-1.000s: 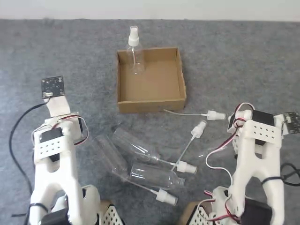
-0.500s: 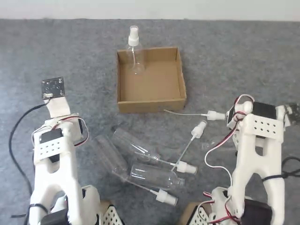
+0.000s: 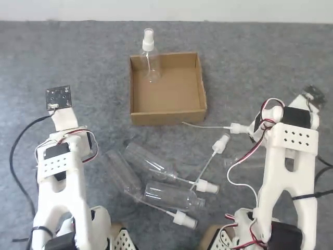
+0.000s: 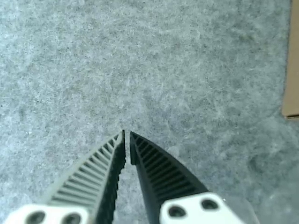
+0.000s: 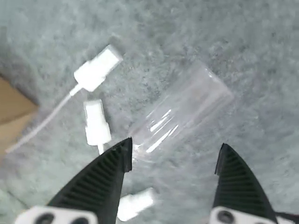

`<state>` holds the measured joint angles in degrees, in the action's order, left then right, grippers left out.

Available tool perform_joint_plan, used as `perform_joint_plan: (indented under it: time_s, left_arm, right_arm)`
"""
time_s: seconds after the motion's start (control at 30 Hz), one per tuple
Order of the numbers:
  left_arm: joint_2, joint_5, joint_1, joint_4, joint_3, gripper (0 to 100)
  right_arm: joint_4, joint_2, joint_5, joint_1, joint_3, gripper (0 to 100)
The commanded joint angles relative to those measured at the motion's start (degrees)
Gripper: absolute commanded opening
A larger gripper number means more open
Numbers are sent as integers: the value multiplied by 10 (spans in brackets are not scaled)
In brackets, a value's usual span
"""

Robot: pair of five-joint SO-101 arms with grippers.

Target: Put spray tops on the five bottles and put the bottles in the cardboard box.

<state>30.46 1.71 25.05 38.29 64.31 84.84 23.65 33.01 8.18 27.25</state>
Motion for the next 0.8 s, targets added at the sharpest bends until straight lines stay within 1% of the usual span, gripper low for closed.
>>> perform_joint_plan:
  time_s: [0.0, 0.13, 0.27, 0.3, 0.43, 0.57, 0.67, 0.77]
  left_arm:
    - [25, 5, 2, -13, -6, 16]
    - [24, 5, 2, -13, -6, 16]
    - [24, 6, 1, -13, -6, 16]
    - [24, 6, 1, -13, -6, 16]
    - [25, 6, 2, -13, -6, 16]
    - [25, 6, 2, -13, -6, 16]
    - [25, 6, 3, -13, -6, 16]
    - [25, 6, 3, -13, -6, 16]
  right_arm:
    - [6, 29, -85, -16, -34, 249]
    - [6, 29, -158, -29, -34, 249]
    - [7, 29, -185, -53, -34, 249]
    - [11, 29, -202, -59, -33, 249]
    - [65, 29, -316, -95, -46, 251]
    - [87, 24, -429, -106, -52, 251]
    - [88, 22, -542, -105, -47, 252]
    - [88, 22, -678, -106, -34, 252]
